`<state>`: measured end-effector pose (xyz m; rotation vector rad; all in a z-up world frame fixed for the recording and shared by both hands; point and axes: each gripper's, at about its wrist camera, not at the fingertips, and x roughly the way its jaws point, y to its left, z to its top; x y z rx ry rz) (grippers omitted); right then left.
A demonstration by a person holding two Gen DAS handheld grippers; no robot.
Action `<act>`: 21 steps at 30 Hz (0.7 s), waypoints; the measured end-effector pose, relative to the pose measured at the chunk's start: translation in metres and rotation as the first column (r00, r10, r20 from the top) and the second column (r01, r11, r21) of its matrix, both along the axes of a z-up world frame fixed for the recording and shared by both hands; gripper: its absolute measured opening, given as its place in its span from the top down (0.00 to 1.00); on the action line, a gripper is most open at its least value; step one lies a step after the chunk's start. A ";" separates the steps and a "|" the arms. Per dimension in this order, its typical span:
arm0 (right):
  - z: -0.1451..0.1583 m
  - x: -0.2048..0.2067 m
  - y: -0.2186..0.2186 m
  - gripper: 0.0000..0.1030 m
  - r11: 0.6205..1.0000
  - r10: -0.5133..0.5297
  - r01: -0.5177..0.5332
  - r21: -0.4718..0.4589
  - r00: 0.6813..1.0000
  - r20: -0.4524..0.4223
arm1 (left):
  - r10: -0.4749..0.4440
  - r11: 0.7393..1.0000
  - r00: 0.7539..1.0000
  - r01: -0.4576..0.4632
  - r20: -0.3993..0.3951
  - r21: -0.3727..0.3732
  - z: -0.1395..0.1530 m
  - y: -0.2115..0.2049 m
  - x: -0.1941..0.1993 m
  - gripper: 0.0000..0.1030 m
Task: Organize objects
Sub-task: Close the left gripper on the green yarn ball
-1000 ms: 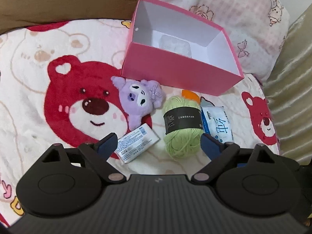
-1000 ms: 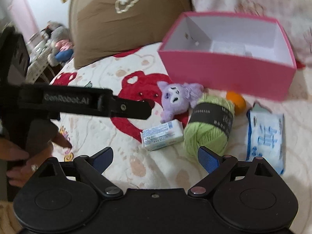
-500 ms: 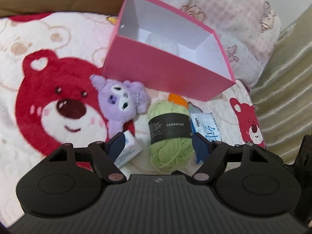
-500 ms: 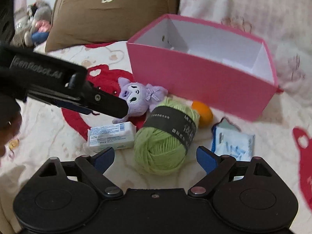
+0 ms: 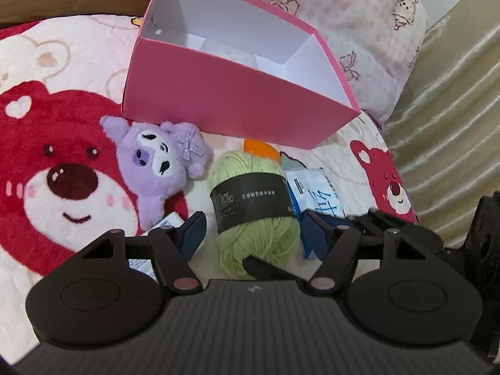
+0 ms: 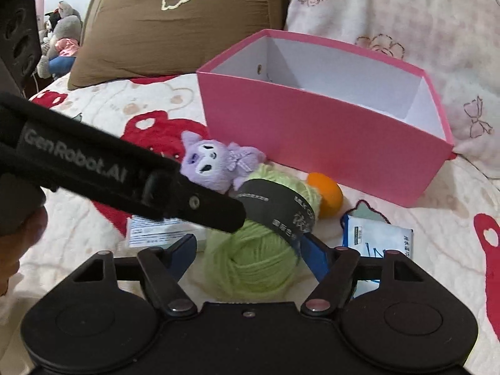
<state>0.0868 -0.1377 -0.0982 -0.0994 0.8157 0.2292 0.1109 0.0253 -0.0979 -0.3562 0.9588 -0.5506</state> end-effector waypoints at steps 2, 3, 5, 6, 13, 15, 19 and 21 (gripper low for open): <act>-0.004 0.001 -0.002 0.26 1.000 -0.010 0.010 0.013 1.000 -0.013 | 0.012 1.000 1.000 -0.012 -0.009 -0.004 -0.004 -0.001 0.003 0.46; -0.006 0.001 -0.003 0.26 1.000 -0.013 0.014 0.018 1.000 -0.021 | 0.027 1.000 1.000 -0.027 -0.017 -0.003 -0.007 -0.001 0.004 0.48; -0.012 0.004 -0.003 0.24 0.999 -0.022 0.023 0.027 0.999 -0.040 | 0.050 0.999 0.998 -0.051 -0.041 -0.019 -0.014 0.002 0.005 0.49; -0.016 0.006 -0.003 0.23 0.999 -0.031 0.032 0.023 0.998 -0.051 | 0.052 0.998 0.997 -0.054 -0.058 -0.024 -0.017 0.003 0.006 0.53; -0.027 0.006 -0.002 0.31 0.999 -0.045 0.043 -0.030 0.997 -0.064 | 0.055 0.995 0.994 -0.063 -0.097 -0.080 -0.029 0.009 0.011 0.54; -0.027 0.005 -0.002 0.33 0.999 -0.044 0.043 -0.023 0.997 -0.056 | 0.047 0.992 0.994 -0.058 -0.099 -0.112 -0.030 0.010 0.011 0.54; -0.027 0.004 -0.002 0.37 0.999 -0.043 0.043 -0.003 0.998 -0.045 | 0.021 0.988 0.996 -0.035 -0.091 -0.153 -0.028 0.008 0.010 0.52; -0.028 0.004 -0.002 0.38 0.999 -0.039 0.039 0.003 0.999 -0.036 | 0.014 0.992 0.995 -0.025 -0.094 -0.120 -0.029 -0.001 0.009 0.50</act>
